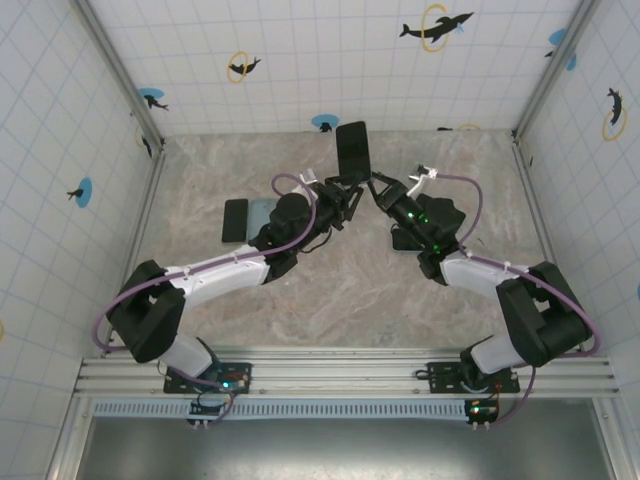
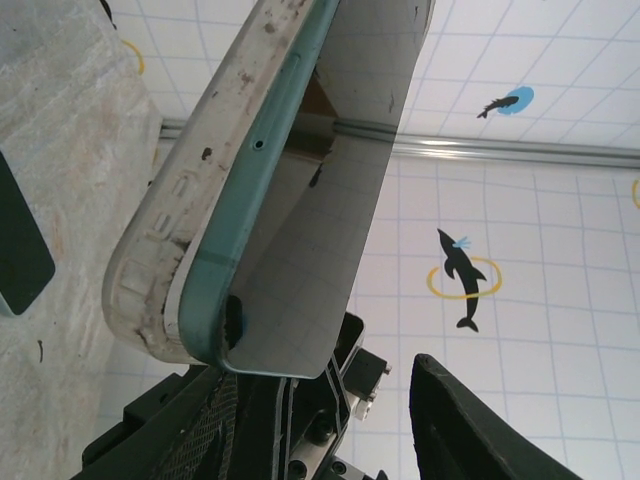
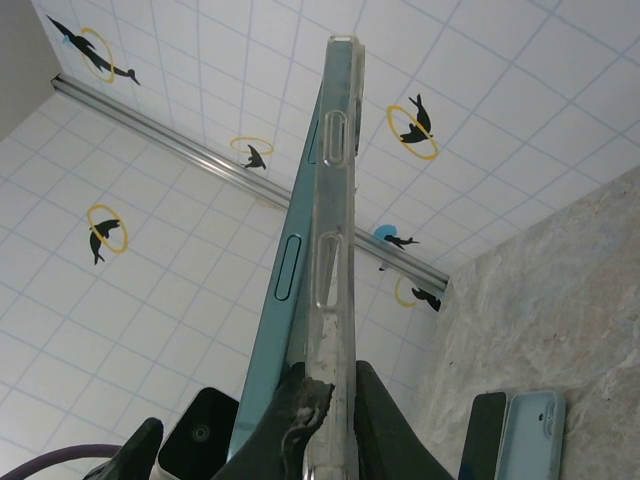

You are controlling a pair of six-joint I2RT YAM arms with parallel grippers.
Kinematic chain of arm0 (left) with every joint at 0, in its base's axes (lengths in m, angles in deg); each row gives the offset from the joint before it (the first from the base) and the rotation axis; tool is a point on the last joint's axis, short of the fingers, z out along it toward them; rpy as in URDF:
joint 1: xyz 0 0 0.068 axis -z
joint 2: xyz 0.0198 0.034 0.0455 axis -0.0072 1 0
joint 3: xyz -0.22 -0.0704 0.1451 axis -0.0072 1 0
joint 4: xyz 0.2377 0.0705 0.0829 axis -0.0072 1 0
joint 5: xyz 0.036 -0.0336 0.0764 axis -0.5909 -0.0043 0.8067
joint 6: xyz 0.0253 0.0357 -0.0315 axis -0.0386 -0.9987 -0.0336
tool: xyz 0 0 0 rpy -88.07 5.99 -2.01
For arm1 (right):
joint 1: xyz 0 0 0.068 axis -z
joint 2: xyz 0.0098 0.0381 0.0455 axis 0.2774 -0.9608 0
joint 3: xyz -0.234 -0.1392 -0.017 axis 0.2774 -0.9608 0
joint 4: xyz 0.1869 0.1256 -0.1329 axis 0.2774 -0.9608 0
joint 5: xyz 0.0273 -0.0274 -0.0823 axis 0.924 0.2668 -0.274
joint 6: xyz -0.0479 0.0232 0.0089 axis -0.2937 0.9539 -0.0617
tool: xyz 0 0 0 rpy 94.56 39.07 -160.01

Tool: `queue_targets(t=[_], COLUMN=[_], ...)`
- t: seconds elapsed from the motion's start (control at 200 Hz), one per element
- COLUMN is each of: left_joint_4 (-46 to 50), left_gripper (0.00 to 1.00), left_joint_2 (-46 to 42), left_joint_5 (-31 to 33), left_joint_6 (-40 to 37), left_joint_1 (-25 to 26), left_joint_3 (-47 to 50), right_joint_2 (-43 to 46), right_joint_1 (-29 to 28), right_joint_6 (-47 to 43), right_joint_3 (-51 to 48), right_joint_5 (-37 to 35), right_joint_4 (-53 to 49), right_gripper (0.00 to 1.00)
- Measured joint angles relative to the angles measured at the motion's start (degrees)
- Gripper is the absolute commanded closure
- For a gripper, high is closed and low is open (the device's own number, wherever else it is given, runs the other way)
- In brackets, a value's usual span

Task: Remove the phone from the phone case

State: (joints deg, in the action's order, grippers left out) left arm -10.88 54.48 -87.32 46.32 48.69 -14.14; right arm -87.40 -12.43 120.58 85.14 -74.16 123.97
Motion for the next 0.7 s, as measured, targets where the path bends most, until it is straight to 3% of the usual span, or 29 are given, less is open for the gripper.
queue_targets(t=[0.701], left_joint_4=[-1.2], left_gripper=[0.49], left_joint_2=[0.0], left_joint_5=[-0.4], left_joint_6=[1.9], left_joint_1=[1.2], left_joint_3=[-0.5], right_joint_2=[0.3], right_joint_1=[1.6], right_joint_6=[3.1], right_joint_3=[-0.7], right_joint_5=[-0.1], right_joint_4=[1.3], right_gripper=[1.0])
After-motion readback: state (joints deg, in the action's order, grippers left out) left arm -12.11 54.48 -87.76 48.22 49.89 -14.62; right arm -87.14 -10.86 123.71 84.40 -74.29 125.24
